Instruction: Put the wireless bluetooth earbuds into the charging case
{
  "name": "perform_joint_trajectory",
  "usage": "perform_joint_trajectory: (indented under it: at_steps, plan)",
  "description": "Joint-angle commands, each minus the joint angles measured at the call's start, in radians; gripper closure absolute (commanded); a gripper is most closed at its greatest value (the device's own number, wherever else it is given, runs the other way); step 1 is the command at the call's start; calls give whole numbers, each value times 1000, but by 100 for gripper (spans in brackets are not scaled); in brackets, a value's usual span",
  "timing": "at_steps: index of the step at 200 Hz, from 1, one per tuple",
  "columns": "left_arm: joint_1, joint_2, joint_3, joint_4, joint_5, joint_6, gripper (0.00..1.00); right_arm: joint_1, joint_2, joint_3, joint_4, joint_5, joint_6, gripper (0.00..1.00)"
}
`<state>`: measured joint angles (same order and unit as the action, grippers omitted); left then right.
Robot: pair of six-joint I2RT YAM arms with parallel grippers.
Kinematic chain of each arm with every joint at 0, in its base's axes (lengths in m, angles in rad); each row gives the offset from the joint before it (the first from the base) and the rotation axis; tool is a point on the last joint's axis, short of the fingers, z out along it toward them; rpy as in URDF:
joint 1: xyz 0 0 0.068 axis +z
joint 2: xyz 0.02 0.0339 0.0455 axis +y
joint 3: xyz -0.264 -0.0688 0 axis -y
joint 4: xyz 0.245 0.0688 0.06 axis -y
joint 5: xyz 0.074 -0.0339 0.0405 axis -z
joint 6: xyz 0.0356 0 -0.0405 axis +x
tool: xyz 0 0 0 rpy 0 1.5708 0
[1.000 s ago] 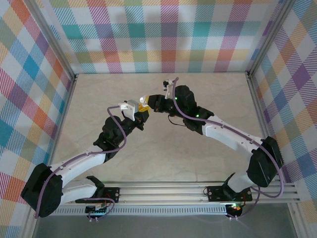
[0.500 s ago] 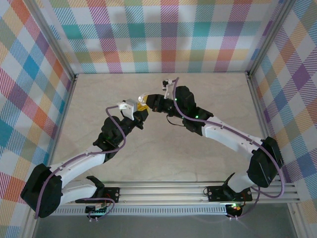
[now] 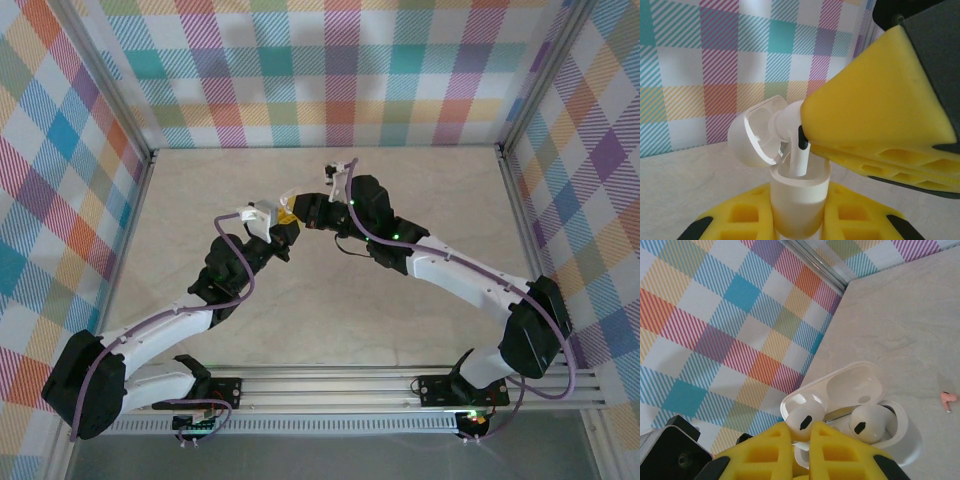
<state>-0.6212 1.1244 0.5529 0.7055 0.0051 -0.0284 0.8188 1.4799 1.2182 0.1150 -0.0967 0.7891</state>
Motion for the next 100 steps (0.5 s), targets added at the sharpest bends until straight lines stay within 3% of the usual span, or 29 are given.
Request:
perform_joint_trajectory:
  at_steps: [1,100]
  plan:
    - [-14,-21,24,114,14,24,100,6,3,12,-153,22,-33,85]
    - [-13,-44,28,99,22,26,100,6,19,38,-219,29,-48,76]
